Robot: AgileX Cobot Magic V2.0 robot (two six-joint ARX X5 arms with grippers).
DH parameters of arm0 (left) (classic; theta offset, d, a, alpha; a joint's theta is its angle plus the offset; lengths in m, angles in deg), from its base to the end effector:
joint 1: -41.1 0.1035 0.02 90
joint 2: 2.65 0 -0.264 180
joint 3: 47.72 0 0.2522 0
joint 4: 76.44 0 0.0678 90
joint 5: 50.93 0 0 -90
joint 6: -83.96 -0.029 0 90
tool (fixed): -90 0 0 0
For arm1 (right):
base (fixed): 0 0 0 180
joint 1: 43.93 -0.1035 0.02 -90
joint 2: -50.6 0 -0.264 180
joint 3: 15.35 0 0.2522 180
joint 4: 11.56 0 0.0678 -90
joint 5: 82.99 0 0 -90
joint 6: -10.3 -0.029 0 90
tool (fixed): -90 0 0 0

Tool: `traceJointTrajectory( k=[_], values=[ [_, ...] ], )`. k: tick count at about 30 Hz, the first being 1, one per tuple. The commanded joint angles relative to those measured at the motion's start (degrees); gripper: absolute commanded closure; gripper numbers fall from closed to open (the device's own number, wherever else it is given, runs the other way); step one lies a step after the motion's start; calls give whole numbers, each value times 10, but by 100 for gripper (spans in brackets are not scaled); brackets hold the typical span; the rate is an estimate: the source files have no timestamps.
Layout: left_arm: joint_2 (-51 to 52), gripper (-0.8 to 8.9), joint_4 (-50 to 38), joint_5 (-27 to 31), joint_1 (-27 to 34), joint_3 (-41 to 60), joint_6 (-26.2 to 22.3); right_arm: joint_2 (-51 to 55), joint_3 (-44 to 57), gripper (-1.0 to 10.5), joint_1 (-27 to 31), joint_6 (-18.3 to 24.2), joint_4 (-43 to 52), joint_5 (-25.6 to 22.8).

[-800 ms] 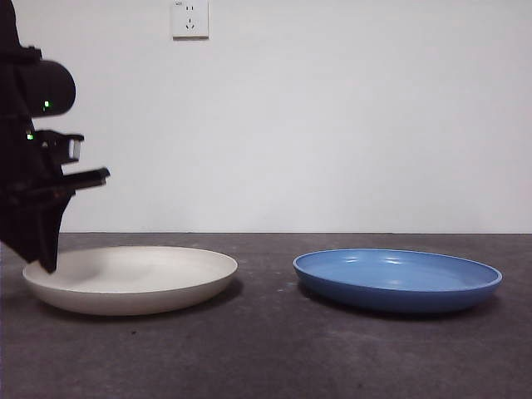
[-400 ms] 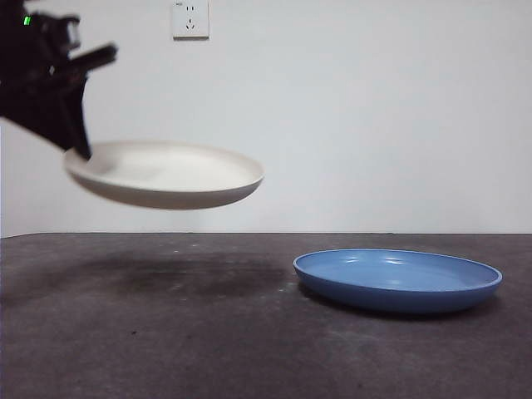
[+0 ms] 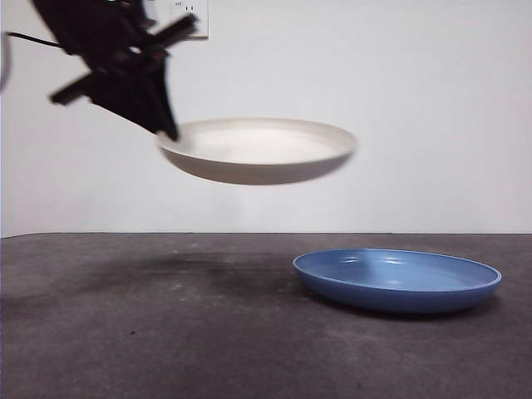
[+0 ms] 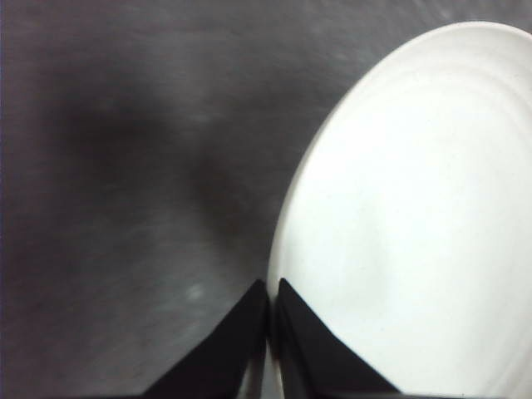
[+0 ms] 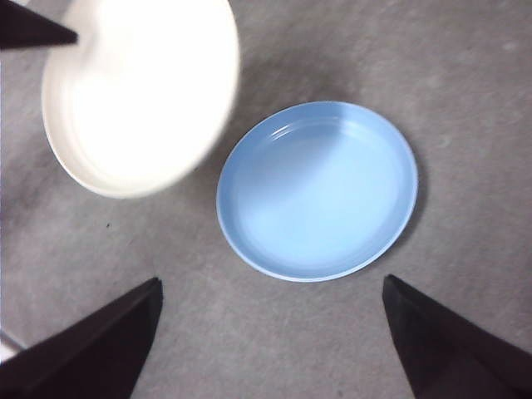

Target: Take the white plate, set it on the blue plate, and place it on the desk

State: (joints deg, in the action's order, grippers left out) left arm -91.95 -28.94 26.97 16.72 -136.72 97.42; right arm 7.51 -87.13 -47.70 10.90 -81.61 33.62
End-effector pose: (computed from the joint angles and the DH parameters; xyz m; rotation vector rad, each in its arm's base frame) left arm 0.3013 -0.1432 0.2949 -0.1229 0.9076 -0.4961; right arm 0.1177 0.0208 0.3430 0.1348 0.7129 0.5105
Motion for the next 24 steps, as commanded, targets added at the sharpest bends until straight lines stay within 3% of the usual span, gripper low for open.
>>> traceJointTrajectory(
  k=[1, 14, 24],
  values=[
    [-48, 799, -8, -2, -23, -39, 15, 3, -21, 522, -2, -7, -1, -7],
    [-238, 799, 3, -2, -102, -191, 25, 35, -54, 522, -2, -13, -31, -32],
    [-314, 799, 11, 0, -129, -235, 27, 48, -56, 522, -2, -13, -51, -36]
  ],
)
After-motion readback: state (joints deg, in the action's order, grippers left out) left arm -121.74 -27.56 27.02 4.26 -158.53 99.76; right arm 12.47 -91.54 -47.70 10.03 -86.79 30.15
